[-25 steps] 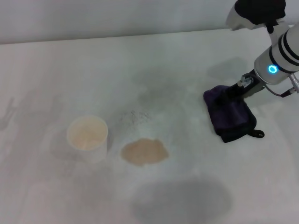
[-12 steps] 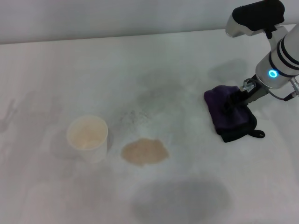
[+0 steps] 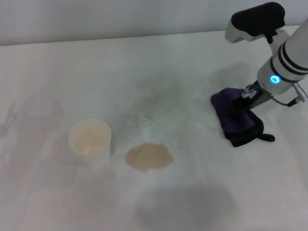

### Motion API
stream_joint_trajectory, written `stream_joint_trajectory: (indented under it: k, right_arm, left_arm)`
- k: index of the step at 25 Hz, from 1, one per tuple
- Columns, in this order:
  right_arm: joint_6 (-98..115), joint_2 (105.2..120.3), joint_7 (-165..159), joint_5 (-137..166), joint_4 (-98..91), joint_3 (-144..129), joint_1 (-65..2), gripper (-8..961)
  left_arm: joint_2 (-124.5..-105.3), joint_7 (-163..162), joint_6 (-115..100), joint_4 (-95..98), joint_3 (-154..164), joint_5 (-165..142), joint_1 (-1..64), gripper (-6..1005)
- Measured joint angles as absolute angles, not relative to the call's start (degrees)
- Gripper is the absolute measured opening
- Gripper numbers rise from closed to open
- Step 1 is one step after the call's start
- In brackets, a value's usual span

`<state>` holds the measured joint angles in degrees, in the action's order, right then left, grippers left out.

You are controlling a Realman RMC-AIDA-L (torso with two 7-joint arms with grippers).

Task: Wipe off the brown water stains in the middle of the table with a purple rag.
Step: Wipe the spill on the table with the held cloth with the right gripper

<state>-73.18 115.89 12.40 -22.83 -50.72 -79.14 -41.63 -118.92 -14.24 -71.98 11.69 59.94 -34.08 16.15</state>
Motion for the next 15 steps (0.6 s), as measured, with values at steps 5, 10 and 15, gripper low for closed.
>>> stream_joint_trajectory:
  k: [5,10,15]
  right_arm:
    - [-73.48,115.86,12.43,-25.98,-53.05,-81.7,-41.33,175]
    - [-73.55,116.03,12.23,-28.7,-57.35,-88.59,-41.01,133]
    - [-72.73,116.03,12.42,-34.34,-60.06,-95.28,-41.48,126]
  left_arm:
    - [-118.92,-14.23,-72.08,11.69,59.94,-34.1,15.94,862]
    - [-118.99,-14.59,-72.43,11.63,61.42,-34.11,15.51,862]
    - [-119.05,-14.59,-72.51,11.63,61.59,-34.02,15.39,862]
